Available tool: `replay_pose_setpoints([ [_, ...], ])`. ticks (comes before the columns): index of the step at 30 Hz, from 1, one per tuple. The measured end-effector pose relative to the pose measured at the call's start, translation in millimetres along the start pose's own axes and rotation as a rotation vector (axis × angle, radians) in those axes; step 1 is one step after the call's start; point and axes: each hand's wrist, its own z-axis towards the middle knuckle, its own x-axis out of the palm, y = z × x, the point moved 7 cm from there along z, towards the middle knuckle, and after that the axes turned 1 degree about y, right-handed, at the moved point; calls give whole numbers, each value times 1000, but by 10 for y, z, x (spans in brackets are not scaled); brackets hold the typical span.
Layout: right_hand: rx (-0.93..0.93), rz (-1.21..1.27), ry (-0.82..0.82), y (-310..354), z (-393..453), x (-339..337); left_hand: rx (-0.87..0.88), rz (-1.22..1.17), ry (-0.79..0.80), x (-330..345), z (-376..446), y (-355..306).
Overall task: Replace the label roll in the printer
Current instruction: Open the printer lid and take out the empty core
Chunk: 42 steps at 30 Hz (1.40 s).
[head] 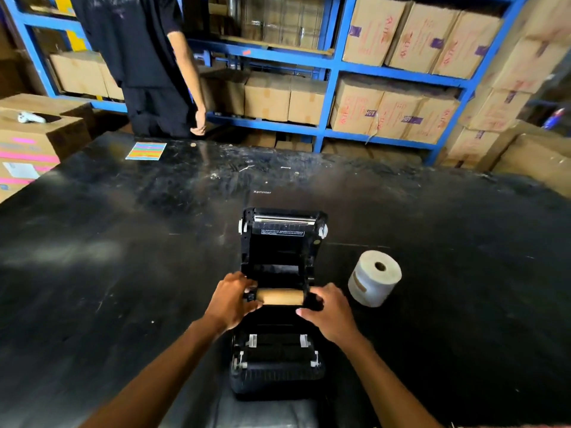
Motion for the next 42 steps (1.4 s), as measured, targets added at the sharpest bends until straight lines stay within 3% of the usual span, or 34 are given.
replay_pose_setpoints([
  [7, -35, 128, -143, 89, 90, -104, 29, -238, -50, -118, 28, 11],
  [13, -33, 590, -265, 197, 3, -424, -154, -852, -26, -266, -18, -196],
  [16, 7, 809, -256, 155, -106, -561, -91, -934, -24, -355, -35, -527],
  [19, 109, 1005, -358, -113, -295, -734, -54, -966, 15, -301, -49, -892],
  [22, 184, 1134, -410, -466, -473, -857, 3, -936, 147, -40, -46, -1238],
  [27, 314, 1193, -560, -1312, -708, -1136, 27, -792, 154, 439, 185, -1615],
  [30, 416, 1161, -718, -1969, -897, -1364, 67, -504, 133, 847, 415, -1826],
  [32, 476, 1117, -752, -2298, -984, -1403, 130, -242, 207, 1185, 511, -1964],
  [34, 519, 1095, -710, -2547, -1000, -1355, 140, -49, 273, 1528, 582, -2046],
  [42, 553, 1104, -482, -2862, -947, -1071, 55, -2, 276, 2063, 568, -2022],
])
